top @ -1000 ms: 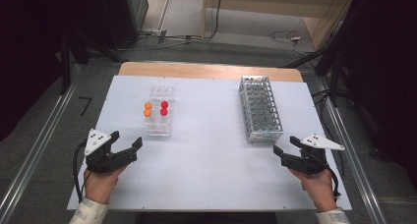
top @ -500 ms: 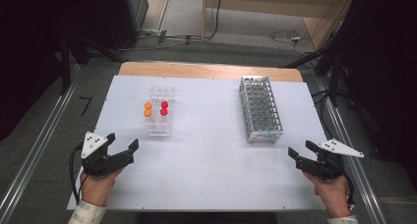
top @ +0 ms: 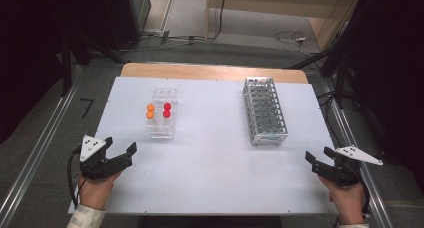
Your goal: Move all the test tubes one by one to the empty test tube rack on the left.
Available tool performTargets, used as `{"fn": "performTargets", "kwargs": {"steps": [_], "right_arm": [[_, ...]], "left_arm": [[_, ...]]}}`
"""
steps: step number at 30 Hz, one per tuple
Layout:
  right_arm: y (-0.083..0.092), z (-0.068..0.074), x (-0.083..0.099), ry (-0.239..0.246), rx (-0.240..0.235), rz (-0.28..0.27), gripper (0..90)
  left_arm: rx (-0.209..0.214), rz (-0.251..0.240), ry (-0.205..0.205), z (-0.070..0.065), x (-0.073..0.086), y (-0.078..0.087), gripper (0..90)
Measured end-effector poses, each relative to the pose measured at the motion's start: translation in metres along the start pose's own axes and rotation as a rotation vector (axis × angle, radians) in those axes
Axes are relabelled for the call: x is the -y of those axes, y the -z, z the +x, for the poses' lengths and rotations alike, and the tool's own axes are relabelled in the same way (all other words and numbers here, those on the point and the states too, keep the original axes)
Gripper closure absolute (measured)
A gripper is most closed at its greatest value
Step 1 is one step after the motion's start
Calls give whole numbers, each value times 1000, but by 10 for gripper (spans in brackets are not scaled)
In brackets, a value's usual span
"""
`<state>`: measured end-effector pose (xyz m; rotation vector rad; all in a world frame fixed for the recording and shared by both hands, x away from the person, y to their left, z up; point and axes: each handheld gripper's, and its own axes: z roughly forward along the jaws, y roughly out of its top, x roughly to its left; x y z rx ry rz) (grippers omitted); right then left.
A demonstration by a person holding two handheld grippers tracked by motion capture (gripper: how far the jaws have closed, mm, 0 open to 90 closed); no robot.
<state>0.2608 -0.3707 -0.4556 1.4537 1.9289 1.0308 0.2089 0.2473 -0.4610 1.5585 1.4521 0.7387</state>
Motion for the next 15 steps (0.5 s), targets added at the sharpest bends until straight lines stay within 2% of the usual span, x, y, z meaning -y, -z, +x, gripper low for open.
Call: {"fn": "performTargets", "kwargs": {"steps": [3, 10, 15], "right_arm": [[-2, -6, 2, -9, 25, 9, 254], [-8, -17, 7, -38, 50, 32, 254], [-10, -20, 10, -47, 59, 38, 251]], "left_arm": [[-9, 4, 11, 4, 1, -1, 181], [-33, 24, 22, 11, 4, -6, 181], [-33, 44, 27, 13, 6, -10, 181]]}}
